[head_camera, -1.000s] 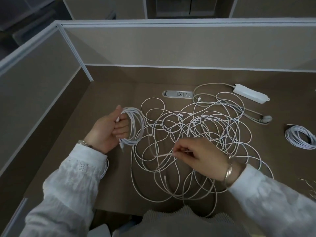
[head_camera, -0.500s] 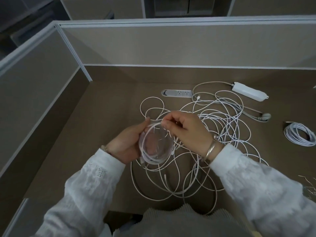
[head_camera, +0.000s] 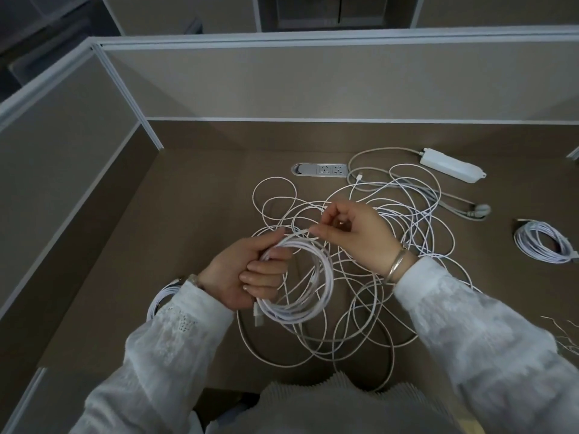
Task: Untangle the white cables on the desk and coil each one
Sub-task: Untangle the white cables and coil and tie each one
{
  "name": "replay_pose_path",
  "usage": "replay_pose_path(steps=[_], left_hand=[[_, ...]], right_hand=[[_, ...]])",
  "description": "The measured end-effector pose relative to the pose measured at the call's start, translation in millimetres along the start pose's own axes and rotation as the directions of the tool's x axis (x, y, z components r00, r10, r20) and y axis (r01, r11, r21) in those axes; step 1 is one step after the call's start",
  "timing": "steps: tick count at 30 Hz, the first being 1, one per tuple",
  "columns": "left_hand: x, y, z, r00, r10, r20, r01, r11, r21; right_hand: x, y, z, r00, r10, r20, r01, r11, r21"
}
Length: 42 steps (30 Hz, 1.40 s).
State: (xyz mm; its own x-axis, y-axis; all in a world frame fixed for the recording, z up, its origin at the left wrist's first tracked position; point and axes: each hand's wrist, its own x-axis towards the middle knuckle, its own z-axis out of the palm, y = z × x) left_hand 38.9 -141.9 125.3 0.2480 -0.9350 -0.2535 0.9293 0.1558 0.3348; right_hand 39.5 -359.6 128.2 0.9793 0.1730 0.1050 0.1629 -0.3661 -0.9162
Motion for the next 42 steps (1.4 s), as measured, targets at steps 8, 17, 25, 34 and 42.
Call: replay_pose_path(steps=[8, 17, 25, 34, 42], left_hand=[[-56, 33, -18, 0.944, 0.328, 0.049, -0.313, 0.931, -0.189], [-92, 64, -32, 0.805, 0.591, -0.054, -0.591, 0.789, -0.166], [-46, 55, -15, 0.593, 0.716, -0.369, -0.641, 0.697, 0.322], [-3, 23, 4, 0.444, 0.728, -0.522, -0.359, 0.678, 0.641], [12, 3, 21, 0.787, 0.458, -0.413, -0.171, 0.805, 0.567]], right_hand=[[-20, 54, -20, 0.975, 0.190, 0.112, -0.210, 0.956, 0.207], [-41, 79, -27, 0.977, 0.177, -0.117, -0.177, 0.984, 0.010], [-49, 28, 5, 0.971, -0.046, 0.233, 0.166, 0.834, -0.526], [-26, -41, 23, 0.934, -0.270, 0.234, 0.345, 0.849, -0.399], [-2, -41, 14, 0.963, -0.218, 0.161, 0.268, 0.856, -0.443]])
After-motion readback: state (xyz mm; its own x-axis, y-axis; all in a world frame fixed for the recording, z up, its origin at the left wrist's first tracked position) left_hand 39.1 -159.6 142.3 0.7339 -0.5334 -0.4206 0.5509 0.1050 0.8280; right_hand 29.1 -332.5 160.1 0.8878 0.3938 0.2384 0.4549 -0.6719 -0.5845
